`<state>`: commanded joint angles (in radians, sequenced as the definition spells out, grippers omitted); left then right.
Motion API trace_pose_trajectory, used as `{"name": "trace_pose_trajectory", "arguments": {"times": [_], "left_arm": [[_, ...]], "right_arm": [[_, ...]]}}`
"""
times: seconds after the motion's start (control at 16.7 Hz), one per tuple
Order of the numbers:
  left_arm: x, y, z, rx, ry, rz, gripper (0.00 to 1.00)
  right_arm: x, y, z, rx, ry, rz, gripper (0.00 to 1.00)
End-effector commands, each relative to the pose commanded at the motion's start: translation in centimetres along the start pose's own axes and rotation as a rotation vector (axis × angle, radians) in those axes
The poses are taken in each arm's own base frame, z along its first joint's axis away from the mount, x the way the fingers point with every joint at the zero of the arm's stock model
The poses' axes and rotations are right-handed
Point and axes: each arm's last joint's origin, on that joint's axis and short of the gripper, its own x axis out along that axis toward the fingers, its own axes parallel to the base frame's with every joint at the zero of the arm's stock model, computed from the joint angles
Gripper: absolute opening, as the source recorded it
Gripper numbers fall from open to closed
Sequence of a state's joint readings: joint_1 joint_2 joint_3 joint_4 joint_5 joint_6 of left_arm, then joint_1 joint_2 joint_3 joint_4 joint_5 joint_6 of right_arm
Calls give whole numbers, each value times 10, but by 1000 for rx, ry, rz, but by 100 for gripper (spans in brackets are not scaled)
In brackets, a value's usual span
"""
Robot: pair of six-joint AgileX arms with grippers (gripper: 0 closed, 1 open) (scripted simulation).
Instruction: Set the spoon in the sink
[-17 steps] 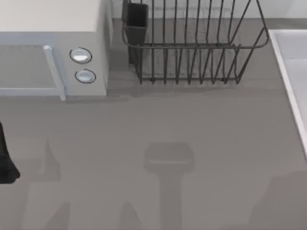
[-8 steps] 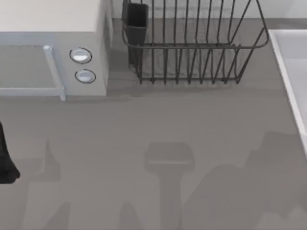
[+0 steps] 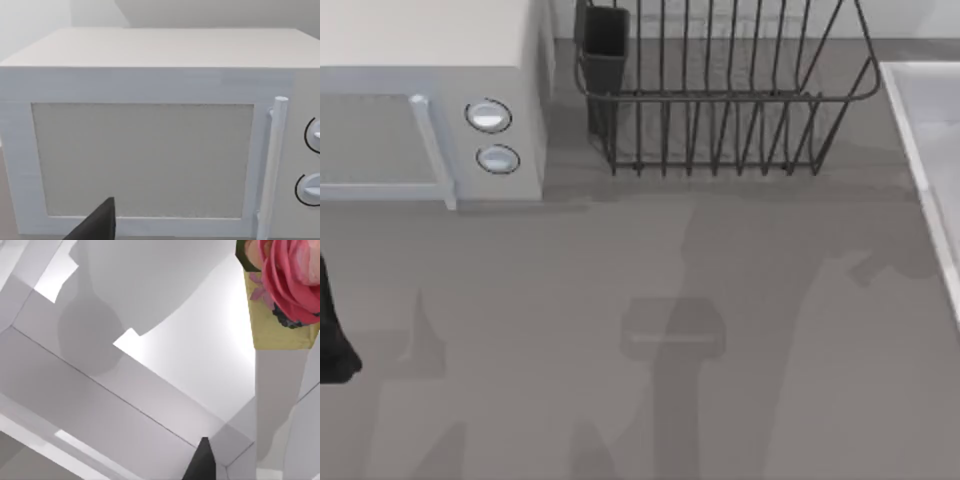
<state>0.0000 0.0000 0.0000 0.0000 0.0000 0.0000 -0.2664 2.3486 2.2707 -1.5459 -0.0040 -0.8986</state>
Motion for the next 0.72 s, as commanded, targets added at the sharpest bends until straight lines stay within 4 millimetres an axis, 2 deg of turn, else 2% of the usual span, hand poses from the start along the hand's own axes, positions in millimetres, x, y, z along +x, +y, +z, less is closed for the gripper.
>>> {"name": "trace_pose_trajectory", "arguments": {"times": [0.18, 0.36, 0.54, 0.72], "left_arm": [[0, 0, 0, 0, 0, 0, 100], [0, 0, 0, 0, 0, 0, 100], [0, 0, 0, 0, 0, 0, 100], [0, 0, 0, 0, 0, 0, 100]], "right_arm": [[11, -7, 36, 5, -9, -15, 0], [22, -4, 62, 13, -24, -38, 0], [28, 1, 76, 20, -37, -54, 0], [30, 2, 79, 22, -41, -59, 0]]}}
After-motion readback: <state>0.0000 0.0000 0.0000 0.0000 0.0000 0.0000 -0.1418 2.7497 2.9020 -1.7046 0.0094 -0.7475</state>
